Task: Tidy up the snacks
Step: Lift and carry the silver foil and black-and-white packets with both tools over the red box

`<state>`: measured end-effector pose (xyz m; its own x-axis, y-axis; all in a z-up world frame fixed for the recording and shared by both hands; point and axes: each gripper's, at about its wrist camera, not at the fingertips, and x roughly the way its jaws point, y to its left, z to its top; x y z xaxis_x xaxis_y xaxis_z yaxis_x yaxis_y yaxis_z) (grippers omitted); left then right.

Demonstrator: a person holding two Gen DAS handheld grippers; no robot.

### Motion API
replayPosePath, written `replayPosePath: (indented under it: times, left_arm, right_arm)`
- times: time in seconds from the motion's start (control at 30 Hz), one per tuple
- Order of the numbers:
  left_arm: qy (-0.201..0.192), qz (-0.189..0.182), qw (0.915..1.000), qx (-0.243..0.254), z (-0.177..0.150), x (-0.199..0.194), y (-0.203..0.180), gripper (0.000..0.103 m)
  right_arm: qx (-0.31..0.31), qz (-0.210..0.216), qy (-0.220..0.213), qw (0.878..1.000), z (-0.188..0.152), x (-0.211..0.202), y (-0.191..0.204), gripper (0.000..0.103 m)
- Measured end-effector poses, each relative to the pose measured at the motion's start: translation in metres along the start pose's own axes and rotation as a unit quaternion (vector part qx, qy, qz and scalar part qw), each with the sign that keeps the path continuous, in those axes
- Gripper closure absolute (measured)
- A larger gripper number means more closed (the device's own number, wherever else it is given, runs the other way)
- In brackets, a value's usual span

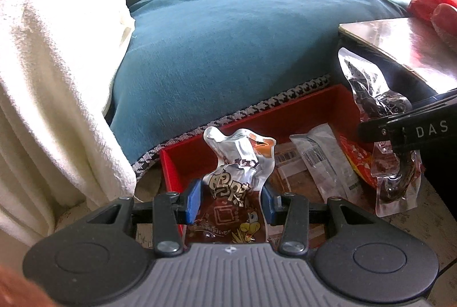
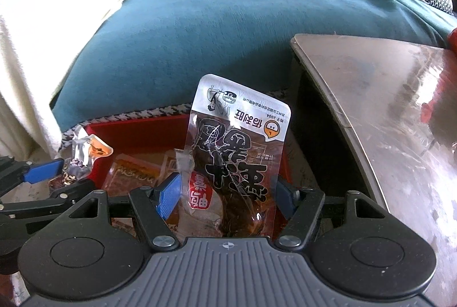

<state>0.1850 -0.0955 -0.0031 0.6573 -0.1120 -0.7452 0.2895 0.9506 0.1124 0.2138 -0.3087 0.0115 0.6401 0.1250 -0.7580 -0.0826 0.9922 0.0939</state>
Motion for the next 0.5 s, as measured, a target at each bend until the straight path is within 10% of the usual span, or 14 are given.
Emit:
replayPosePath:
  times: [0.5]
  left_arm:
    - [0.025,0.007,0.9996,-0.008,0.004,0.031,0.002,0.066]
  right_arm:
    - [-0.005,-0.005,0.04,0.999,0.007,0.034,-0.001,0.029]
